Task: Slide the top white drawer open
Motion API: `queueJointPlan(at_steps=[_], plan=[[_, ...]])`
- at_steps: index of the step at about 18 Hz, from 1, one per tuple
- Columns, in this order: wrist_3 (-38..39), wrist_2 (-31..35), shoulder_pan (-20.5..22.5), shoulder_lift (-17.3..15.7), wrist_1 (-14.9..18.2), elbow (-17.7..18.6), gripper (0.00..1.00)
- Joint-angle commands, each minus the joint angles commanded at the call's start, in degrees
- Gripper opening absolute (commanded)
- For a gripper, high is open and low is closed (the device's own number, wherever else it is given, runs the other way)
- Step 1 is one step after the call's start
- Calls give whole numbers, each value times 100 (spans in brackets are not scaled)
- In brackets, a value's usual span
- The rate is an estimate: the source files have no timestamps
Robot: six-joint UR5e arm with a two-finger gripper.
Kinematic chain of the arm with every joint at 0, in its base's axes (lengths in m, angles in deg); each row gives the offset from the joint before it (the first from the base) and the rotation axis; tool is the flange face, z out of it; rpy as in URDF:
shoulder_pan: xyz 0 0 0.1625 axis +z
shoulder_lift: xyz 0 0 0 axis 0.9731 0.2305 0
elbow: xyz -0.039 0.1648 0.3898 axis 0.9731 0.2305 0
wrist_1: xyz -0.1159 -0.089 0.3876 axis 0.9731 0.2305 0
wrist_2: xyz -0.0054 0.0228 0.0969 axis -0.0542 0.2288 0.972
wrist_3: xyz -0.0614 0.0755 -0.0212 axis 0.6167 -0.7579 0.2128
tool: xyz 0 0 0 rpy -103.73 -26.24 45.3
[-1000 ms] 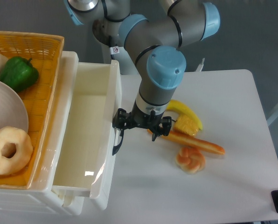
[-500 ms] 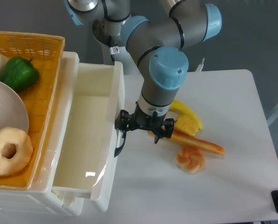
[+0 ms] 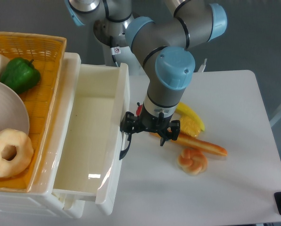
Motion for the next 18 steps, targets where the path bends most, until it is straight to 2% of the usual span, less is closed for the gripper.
queueJointPlan(at_steps=[7, 11, 15, 18], plan=[[18, -105, 9, -9, 9, 35, 100], [53, -579, 175, -26, 70, 176, 100], [62, -676, 211, -53, 97, 211, 100], [62, -852, 307, -61, 237, 211, 100]])
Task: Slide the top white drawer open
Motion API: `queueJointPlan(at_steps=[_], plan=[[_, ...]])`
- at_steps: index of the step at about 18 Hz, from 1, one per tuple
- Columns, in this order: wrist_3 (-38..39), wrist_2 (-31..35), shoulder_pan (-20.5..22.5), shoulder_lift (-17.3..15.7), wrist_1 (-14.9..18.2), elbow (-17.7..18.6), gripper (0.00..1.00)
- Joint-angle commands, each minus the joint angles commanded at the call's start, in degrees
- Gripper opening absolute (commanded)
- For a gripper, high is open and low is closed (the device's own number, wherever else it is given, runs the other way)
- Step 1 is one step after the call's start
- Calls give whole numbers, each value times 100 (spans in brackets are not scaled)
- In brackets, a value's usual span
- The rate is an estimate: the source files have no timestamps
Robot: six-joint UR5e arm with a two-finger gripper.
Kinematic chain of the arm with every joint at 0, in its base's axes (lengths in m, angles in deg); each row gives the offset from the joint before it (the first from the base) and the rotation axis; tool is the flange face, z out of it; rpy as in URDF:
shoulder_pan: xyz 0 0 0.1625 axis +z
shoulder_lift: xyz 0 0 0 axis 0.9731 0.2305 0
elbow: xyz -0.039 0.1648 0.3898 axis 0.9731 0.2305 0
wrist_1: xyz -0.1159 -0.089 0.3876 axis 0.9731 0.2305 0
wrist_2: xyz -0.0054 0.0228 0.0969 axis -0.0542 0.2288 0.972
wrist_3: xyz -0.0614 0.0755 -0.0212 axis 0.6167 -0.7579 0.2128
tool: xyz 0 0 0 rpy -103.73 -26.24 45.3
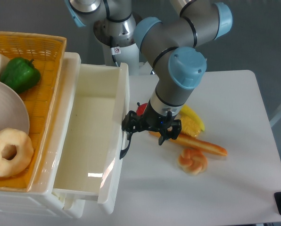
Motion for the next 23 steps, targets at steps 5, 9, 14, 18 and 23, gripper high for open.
queueJointPlan(at_steps=[5, 9, 14, 18, 23], plan=[[0, -237, 106, -27, 79, 0, 100], [-35, -194, 123, -44, 36, -9, 100], [-324, -53, 194, -53, -376, -132, 100], [-1456, 684, 211, -35, -501, -88, 100], [-1968, 940, 378, -44, -501, -97, 100]])
